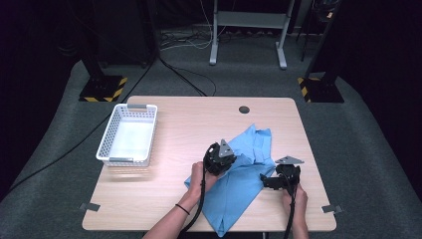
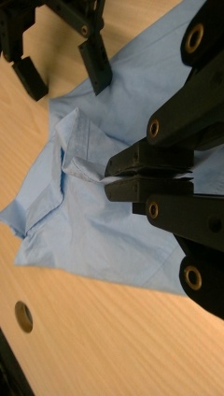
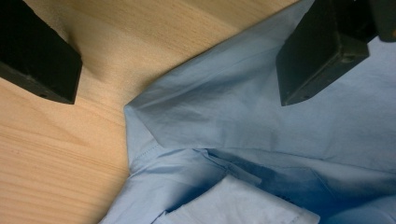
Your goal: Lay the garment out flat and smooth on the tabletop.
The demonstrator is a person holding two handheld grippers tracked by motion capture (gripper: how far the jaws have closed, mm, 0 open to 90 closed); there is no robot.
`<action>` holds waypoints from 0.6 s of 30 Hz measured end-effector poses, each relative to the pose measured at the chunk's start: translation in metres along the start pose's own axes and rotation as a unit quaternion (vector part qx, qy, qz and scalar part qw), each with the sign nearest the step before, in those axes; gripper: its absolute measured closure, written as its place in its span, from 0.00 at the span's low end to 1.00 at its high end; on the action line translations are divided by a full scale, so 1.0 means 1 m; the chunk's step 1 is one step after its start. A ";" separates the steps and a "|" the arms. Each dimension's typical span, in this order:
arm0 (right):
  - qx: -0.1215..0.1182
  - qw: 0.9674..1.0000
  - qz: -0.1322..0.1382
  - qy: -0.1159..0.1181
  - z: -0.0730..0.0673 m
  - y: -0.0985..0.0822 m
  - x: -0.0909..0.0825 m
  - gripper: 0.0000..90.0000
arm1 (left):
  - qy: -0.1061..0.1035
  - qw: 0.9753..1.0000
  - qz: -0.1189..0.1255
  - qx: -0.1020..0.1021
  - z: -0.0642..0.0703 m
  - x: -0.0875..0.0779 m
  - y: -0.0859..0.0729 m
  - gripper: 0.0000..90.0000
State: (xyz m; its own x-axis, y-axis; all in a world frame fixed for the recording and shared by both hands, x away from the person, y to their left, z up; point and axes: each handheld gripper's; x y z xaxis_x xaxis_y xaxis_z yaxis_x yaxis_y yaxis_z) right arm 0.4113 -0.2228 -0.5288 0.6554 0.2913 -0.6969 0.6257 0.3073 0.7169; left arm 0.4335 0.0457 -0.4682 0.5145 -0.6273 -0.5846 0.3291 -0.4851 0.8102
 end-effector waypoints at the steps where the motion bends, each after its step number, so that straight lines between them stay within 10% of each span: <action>1: 0.000 1.000 0.000 0.000 0.000 0.000 0.000 0.00 | 0.003 1.000 0.002 -0.001 -0.003 -0.001 0.000 0.96; 18: 0.000 1.000 0.000 0.000 0.000 0.000 0.000 0.00 | 0.066 0.996 0.025 -0.058 -0.055 -0.018 -0.001 0.96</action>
State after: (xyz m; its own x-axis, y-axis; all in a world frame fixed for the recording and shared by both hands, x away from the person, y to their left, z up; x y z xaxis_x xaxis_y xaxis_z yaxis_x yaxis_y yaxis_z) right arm 0.4113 -0.2228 -0.5288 0.6555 0.2916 -0.6967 0.6256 0.3072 0.7172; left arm 0.4668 0.0910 -0.4560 0.6293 -0.5603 -0.5386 0.3852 -0.3770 0.8423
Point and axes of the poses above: each handheld gripper's, and its own axes: x roughly forward along the jaws, y roughly out of its top, z roughly to its right, and after that the axes turned 2 degrees about -x, right-handed
